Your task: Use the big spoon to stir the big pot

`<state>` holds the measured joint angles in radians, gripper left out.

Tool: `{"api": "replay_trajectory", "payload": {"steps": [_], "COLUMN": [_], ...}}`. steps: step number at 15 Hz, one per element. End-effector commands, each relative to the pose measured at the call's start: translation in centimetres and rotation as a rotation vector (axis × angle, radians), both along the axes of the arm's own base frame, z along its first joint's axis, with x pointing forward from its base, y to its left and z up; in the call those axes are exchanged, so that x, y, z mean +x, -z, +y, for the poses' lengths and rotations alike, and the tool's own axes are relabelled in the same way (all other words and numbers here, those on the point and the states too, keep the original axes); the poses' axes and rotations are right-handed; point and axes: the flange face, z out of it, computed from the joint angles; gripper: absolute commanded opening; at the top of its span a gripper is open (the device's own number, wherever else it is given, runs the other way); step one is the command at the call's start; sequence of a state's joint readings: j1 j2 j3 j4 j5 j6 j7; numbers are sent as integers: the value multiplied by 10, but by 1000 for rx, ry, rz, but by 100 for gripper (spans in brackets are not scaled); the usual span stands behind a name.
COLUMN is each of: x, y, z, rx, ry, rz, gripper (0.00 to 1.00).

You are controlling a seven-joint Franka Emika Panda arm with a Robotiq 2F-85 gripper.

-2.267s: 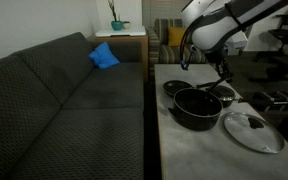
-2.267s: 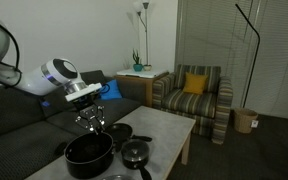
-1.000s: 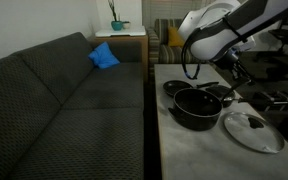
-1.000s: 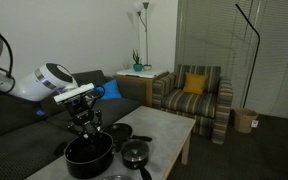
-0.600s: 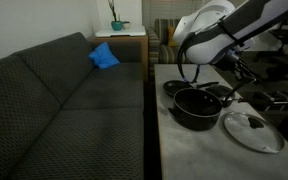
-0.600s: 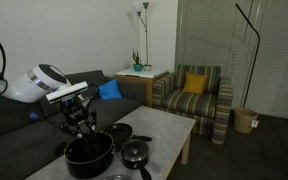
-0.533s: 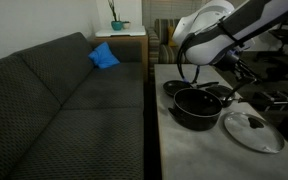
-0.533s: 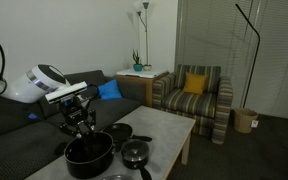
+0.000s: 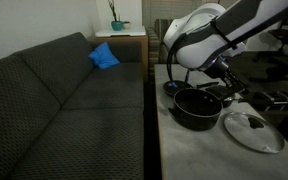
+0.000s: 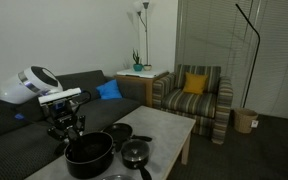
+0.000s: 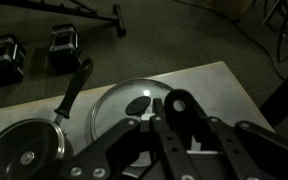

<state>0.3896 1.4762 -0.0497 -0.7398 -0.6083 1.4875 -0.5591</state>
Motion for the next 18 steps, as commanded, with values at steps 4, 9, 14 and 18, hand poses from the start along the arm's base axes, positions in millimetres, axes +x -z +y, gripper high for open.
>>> {"api": "replay_trajectory", "payload": {"steps": [4,9,14,18], "x": [4,17,29,38], "y": [10,11,10,10], "z": [27,33,30,27], "rx": [150,209,251,278], "ry": [-52,-76,-69,-31], "rz": [-51,-159,-259,-376], "gripper": [7,7,7,7]}}
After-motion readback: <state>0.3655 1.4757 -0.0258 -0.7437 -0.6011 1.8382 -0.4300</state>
